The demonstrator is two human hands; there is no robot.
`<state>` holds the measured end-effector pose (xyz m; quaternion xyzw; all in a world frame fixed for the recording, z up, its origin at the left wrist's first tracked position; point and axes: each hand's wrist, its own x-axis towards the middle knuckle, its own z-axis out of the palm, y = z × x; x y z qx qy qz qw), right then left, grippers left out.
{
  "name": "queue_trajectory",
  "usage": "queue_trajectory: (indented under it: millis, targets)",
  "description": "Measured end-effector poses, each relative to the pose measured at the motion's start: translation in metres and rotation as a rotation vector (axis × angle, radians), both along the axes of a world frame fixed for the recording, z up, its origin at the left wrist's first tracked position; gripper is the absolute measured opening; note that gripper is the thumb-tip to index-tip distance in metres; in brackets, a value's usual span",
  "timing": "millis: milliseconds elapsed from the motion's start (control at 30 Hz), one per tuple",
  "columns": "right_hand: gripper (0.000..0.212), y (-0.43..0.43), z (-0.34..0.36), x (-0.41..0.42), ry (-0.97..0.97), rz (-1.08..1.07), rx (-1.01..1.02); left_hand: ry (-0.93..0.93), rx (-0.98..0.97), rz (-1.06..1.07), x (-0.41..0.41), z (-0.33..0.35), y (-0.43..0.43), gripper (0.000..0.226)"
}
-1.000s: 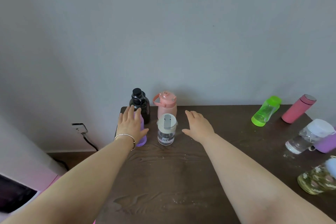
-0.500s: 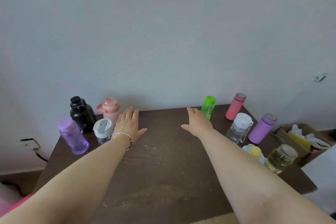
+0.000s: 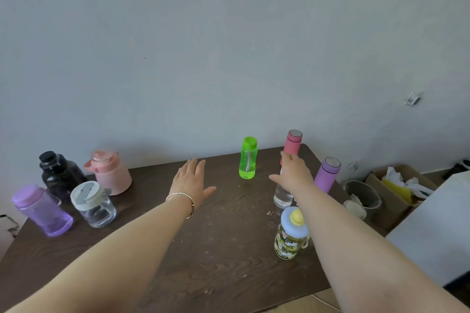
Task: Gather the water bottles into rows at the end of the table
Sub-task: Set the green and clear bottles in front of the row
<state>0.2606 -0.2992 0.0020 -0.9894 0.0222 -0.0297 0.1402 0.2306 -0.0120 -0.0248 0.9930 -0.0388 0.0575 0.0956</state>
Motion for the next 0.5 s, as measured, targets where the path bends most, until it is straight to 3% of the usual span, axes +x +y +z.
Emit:
queue_trajectory:
  millis: [500]
  targets:
    - [0.084,-0.059,-0.039,0.049,0.183,-0.146,0.1,0.119,-0.152,-0.1,0.144,-0.026,-0.088,0.089]
